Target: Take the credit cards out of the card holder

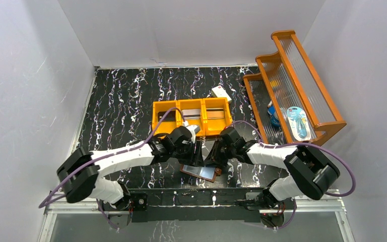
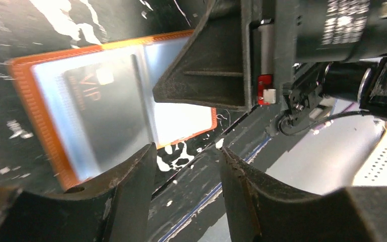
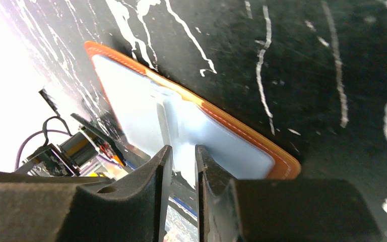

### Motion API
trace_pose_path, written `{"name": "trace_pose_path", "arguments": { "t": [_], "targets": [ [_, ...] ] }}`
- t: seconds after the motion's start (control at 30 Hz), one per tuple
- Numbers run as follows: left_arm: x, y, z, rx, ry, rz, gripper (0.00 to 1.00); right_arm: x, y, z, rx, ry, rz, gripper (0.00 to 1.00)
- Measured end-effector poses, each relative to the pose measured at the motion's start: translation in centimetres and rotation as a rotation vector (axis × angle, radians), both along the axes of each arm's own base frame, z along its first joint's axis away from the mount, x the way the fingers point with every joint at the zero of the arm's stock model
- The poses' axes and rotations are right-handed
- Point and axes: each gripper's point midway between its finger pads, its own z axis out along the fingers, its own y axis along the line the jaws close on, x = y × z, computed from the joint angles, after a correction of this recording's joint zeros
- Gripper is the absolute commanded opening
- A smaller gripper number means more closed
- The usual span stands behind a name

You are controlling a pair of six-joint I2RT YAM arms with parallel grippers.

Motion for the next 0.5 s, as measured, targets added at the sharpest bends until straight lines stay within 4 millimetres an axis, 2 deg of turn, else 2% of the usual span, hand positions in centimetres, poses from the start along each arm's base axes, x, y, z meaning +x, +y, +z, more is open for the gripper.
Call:
{"name": "trace_pose_path", "arguments": {
  "t": [0.13,0.3,0.5],
  "targets": [
    [2.5,2.8,2.4,0.046,-0.114,0.095,0.52,0.0,0.9,0.1,0.035,0.003,0.035,0.38],
    [5.1,6.6,2.1,0.111,-0.128,0.218,0.53,0.4,1.7,0.1,0.027,-0.013,0.081,0.42],
    [4.3,7.6,0.7,0.148,-0.089,0.216,0.53,0.8,3.4,0.3,0.036,-0.027,0.146,0.46]
  ]
}}
